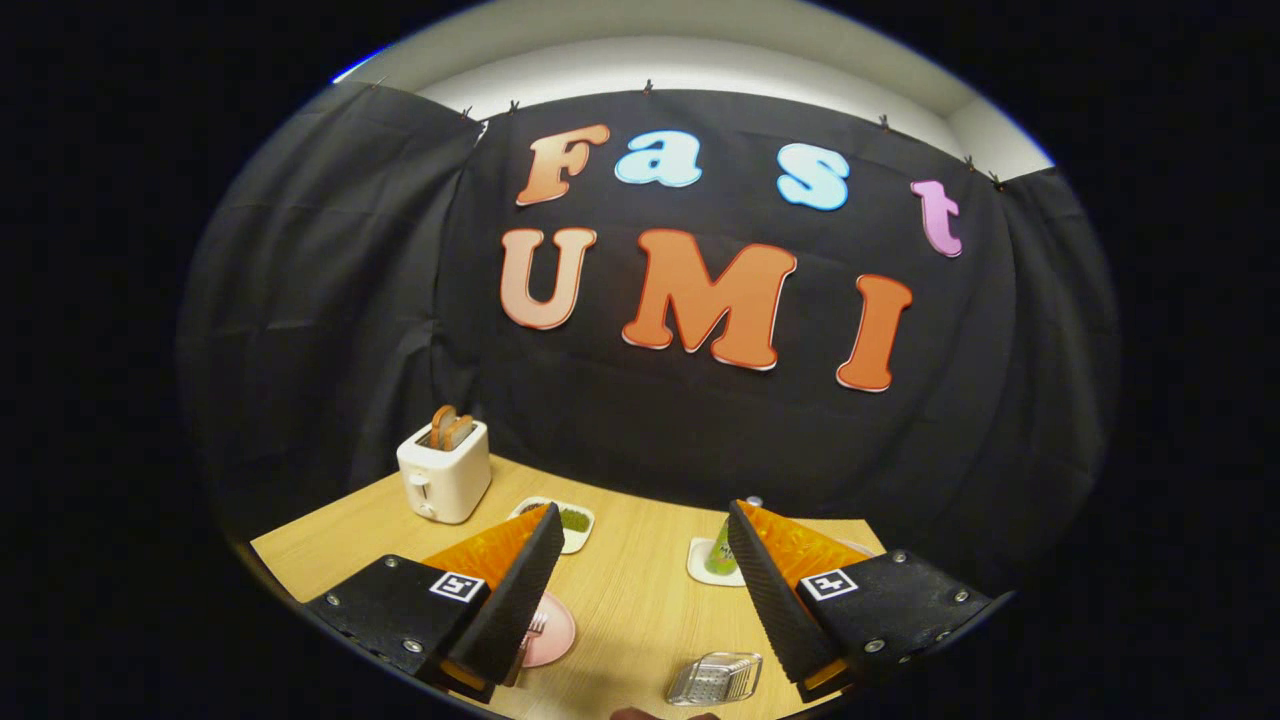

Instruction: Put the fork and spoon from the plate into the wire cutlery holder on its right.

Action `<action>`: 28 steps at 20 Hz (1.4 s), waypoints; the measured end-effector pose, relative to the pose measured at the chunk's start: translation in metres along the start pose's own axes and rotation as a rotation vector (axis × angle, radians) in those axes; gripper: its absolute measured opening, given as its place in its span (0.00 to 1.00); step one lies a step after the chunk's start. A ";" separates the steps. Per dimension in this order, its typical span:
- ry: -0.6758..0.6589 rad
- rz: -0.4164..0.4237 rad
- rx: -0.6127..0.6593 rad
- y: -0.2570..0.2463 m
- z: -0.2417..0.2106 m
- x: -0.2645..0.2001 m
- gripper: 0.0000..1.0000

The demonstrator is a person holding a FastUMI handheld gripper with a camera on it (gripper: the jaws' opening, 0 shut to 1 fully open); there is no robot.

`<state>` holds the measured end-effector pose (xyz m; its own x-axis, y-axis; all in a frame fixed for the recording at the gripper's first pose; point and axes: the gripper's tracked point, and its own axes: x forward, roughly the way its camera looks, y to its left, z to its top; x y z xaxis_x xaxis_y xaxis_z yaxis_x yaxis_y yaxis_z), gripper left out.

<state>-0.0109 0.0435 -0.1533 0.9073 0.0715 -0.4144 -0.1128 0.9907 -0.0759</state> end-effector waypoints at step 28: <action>1.051 0.255 -0.080 0.146 -0.279 0.037 0.48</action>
<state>-0.1069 0.1585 -0.4326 0.0563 0.1016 -0.9932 -0.3094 0.9476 0.0794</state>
